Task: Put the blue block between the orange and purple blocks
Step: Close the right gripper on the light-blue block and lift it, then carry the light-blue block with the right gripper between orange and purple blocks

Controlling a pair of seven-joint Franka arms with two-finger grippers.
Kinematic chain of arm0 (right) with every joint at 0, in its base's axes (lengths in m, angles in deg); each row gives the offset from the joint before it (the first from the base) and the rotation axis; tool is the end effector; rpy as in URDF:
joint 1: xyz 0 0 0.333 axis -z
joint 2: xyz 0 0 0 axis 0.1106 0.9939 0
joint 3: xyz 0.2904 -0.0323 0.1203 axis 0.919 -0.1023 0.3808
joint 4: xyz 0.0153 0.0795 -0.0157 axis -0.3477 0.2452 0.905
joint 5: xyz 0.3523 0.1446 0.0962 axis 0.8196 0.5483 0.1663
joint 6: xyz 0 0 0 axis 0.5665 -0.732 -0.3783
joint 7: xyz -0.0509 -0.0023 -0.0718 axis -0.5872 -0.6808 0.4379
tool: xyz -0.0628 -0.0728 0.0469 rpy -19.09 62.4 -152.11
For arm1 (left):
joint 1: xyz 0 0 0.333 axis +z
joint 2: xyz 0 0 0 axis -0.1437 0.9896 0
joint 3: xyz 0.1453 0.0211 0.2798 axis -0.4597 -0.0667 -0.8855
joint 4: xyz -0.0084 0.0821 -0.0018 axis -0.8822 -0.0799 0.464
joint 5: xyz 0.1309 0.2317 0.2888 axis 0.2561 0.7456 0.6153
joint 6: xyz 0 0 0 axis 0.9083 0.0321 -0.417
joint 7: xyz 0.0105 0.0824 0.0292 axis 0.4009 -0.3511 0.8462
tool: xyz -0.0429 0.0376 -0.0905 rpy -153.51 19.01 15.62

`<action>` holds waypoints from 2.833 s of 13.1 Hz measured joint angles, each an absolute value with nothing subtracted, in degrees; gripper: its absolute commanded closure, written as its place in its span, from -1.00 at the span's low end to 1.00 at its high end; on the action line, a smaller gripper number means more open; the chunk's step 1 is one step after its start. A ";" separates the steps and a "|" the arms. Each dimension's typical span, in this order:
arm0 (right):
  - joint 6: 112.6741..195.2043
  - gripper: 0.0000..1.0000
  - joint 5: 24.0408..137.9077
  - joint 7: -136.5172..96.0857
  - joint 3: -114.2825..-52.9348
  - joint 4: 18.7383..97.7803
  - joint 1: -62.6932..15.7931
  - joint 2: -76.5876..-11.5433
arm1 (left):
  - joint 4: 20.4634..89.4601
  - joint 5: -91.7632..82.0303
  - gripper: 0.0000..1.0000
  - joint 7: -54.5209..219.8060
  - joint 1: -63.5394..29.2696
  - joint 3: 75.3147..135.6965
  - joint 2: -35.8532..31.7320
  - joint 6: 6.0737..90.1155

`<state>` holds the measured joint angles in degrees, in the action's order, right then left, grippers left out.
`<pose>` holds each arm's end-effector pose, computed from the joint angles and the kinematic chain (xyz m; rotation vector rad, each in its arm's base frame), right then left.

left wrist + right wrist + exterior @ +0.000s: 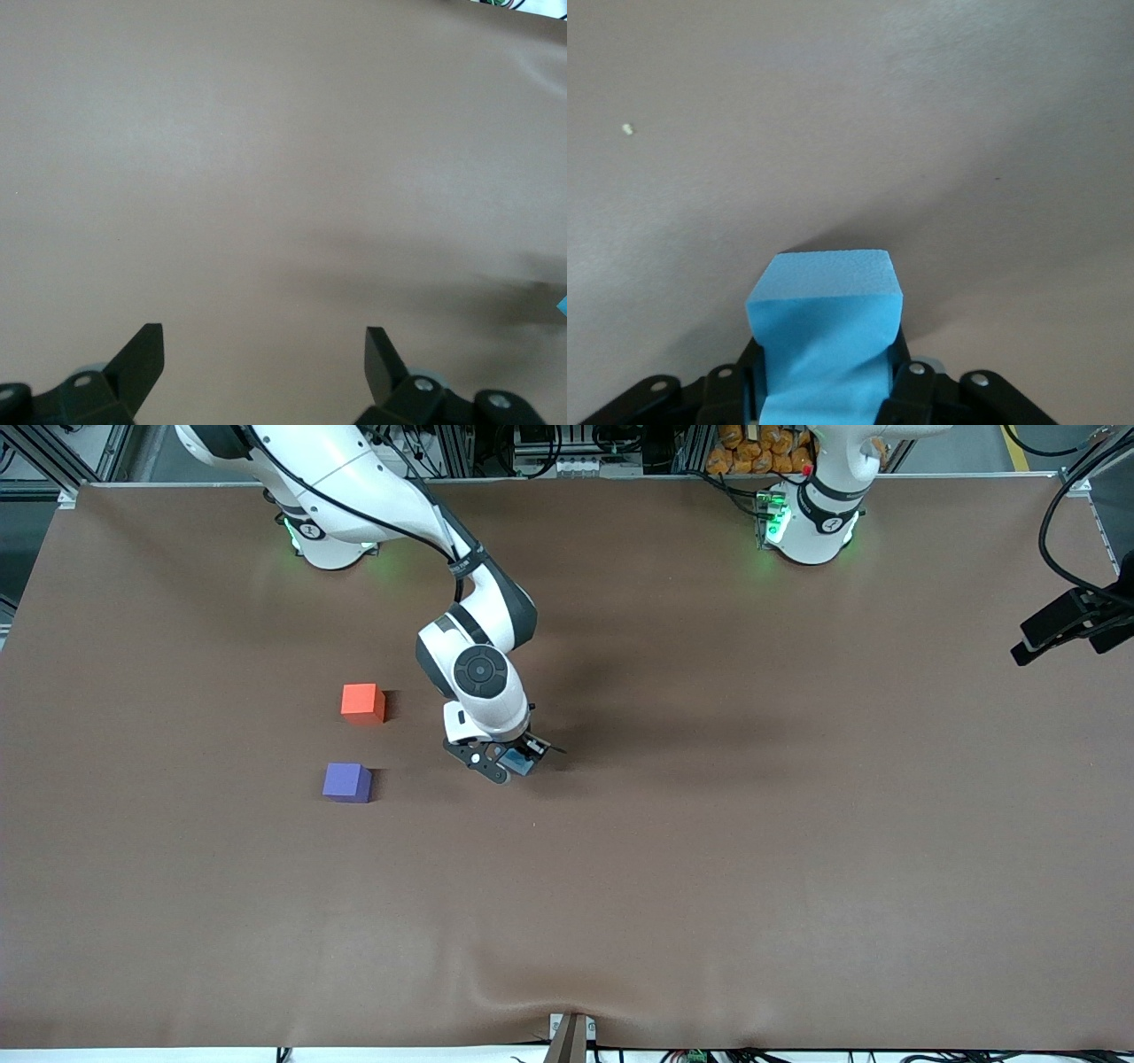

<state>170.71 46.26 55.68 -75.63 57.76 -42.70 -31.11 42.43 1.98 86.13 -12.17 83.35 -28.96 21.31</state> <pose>0.5213 0.4179 0.2155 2.9969 -0.9156 -0.1111 0.5482 -0.0034 0.6617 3.0827 0.2662 0.1129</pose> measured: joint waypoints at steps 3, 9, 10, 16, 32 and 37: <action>157.71 1.00 46.27 46.97 -75.65 53.14 -39.52 -32.49 | 42.50 1.98 -1.00 86.13 -12.34 83.58 -28.83 21.66; 140.56 1.00 46.27 13.88 -75.71 51.10 -28.59 -39.81 | 42.52 1.98 -1.00 86.43 -12.14 83.49 -28.83 22.30; 140.36 1.00 46.22 10.10 -75.77 52.24 -27.13 -40.79 | 42.52 1.98 -1.00 86.43 -12.12 83.47 -28.83 22.52; 148.41 1.00 46.02 1.51 -75.94 64.84 -21.84 -45.66 | 42.53 1.98 -1.00 86.41 -11.87 83.38 -28.83 22.92; 170.44 1.00 45.97 -4.59 -77.84 82.01 -17.93 -46.46 | 42.53 1.98 -1.00 86.28 -10.91 83.19 -28.12 26.38; 171.44 0.88 47.99 -4.57 -78.35 82.48 -17.41 -46.47 | 42.59 1.98 -1.00 86.24 -10.66 83.15 -28.11 26.38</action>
<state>171.44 47.99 -4.57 -78.35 82.48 -17.41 -46.47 42.59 1.98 86.24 -10.66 83.15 -28.11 26.38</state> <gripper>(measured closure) 0.476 0.000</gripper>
